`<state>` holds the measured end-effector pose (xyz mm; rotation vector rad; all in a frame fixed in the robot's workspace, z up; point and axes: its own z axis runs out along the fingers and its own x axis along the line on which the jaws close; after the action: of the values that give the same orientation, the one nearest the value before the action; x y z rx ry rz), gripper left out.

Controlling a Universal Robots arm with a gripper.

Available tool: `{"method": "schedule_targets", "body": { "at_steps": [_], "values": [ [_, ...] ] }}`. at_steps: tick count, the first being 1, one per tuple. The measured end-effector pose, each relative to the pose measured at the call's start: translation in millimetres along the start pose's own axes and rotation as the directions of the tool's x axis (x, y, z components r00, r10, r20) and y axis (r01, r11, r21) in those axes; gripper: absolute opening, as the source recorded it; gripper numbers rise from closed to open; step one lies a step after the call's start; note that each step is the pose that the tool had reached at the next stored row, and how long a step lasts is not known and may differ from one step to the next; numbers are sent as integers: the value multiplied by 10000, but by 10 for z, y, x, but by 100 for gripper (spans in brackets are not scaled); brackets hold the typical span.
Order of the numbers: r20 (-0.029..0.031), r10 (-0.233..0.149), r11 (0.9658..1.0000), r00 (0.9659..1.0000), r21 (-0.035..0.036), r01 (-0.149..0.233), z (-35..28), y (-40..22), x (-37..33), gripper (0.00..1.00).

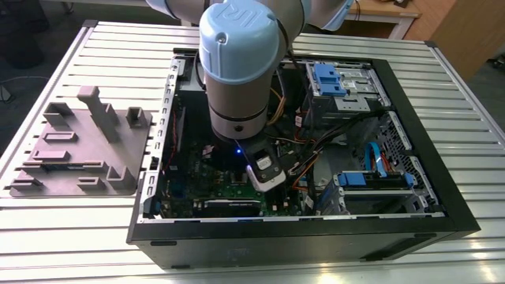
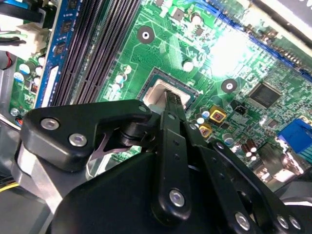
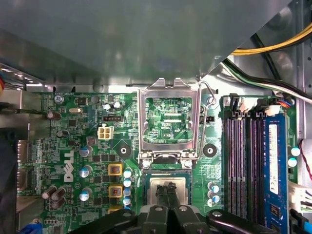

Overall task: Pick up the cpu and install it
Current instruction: 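Place the cpu into insertion slot, then close the cpu cover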

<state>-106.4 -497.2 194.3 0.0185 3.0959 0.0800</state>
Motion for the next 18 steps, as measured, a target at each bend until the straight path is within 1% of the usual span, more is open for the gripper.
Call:
{"method": "schedule_targets", "body": {
  "at_steps": [5, 9, 10, 18],
  "values": [
    [-5, 0, 10000, 10000, 10, 0, -128, 5, -5, 10],
    [-6, 0, 10000, 10000, 12, 0, -271, 13, -11, 10],
    [-7, 0, 10000, 10000, 13, 0, -285, 13, -12, 10],
    [-6, 0, 10000, 10000, 11, 0, -294, 14, -12, 10]
  ]
}}
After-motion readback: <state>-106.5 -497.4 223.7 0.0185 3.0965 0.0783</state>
